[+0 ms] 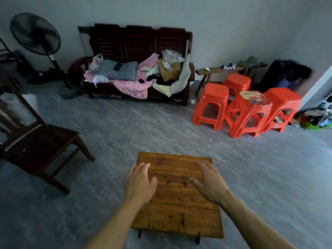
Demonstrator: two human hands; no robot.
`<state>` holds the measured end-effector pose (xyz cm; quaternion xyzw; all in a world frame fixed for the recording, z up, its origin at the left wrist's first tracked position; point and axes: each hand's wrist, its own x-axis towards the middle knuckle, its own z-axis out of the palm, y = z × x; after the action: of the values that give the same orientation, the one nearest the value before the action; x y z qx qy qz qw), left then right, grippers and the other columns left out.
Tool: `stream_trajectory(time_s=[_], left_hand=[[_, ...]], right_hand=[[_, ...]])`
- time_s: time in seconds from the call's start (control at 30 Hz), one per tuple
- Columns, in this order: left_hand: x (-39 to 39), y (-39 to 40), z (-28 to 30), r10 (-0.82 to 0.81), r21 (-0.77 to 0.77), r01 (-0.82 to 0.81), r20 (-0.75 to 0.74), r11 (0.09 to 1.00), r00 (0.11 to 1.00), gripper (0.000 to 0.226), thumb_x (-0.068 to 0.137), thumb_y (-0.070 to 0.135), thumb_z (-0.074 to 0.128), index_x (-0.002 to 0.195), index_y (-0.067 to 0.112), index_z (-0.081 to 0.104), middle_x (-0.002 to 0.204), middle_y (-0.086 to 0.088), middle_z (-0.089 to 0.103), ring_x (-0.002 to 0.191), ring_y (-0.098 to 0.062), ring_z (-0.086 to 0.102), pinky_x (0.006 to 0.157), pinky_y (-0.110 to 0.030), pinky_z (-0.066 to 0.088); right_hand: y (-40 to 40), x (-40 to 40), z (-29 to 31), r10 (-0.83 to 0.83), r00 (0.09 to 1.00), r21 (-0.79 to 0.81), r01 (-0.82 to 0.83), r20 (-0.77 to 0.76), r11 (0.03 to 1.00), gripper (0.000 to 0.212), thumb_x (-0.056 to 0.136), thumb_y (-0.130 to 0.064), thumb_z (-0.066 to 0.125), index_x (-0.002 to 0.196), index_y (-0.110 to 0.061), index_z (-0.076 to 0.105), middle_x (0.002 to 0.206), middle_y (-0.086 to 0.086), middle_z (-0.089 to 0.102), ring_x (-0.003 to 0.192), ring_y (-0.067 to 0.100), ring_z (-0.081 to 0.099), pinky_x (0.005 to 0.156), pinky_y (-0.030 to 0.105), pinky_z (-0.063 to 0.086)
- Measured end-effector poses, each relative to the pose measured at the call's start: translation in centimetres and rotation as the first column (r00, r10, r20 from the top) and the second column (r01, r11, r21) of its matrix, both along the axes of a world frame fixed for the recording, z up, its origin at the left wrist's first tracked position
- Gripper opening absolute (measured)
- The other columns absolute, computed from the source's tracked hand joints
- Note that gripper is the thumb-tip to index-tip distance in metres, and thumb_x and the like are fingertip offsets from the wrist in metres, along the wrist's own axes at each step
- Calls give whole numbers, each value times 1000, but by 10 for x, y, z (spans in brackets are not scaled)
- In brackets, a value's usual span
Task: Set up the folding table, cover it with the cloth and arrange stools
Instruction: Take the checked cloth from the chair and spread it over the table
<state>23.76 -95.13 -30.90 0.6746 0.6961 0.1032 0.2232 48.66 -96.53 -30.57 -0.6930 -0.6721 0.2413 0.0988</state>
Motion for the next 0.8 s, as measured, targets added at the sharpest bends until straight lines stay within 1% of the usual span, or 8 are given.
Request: stream_trajectory(time_s=[0.07,0.17,0.23,0.33,0.43,0.53,0.67,0.8], left_hand=[[-1,-12,19,17,27,-18,27,999,999,59,93,43,51,147,24,38,155,3,36,146,-19,21,119,-42,21],[0,-19,37,-14,27,13,30,1000,999,59,94,44,51,147,24,38,155,2,34,146,-19,19,119,-44,23],[7,-17,45,-47,22,46,46,999,998,58,94,45,51,146,23,39,155,1,34,146,-20,20,118,-45,25],[26,-8,50,-117,21,116,45,993,992,58,93,44,51,145,22,40,155,-2,34,145,-23,24,116,-46,28],[51,-8,54,-178,24,178,-2,984,984,60,92,44,51,146,22,39,156,-4,32,144,-25,25,117,-44,26],[73,-11,60,-227,58,225,19,973,974,59,92,44,51,146,22,40,157,-4,32,145,-23,24,118,-42,24],[103,-12,73,-266,154,254,66,955,962,56,92,40,53,144,22,44,154,-3,36,144,-21,26,119,-40,24],[155,-10,84,-332,183,324,16,928,943,54,93,39,54,143,22,45,154,-1,35,145,-20,24,119,-38,22]], right_hand=[[-4,-3,24,1,1000,34,0,-4,999,73,91,-50,57,151,-21,28,154,8,33,142,28,30,116,44,29],[-19,-8,50,3,1000,80,-3,1,997,71,91,-49,58,150,-21,30,152,8,36,140,29,32,113,45,32],[-28,-5,60,1,999,91,-4,37,996,72,91,-50,56,151,-21,29,153,7,35,140,28,32,112,47,34],[-40,7,72,-49,995,78,42,89,996,72,92,-50,54,151,-20,28,154,8,34,140,30,33,112,49,34],[-52,27,79,-112,988,79,104,104,991,72,92,-52,54,151,-19,29,153,9,36,140,29,34,112,49,33],[-65,50,88,-157,983,97,148,94,984,72,92,-52,54,150,-18,30,154,8,34,141,29,32,113,50,32],[-76,86,101,-225,971,132,213,81,968,74,92,-53,53,150,-13,30,154,10,35,141,30,32,114,47,31],[-92,138,105,-290,957,203,283,7,938,74,92,-54,53,151,-14,31,153,9,36,140,29,33,114,45,31]])
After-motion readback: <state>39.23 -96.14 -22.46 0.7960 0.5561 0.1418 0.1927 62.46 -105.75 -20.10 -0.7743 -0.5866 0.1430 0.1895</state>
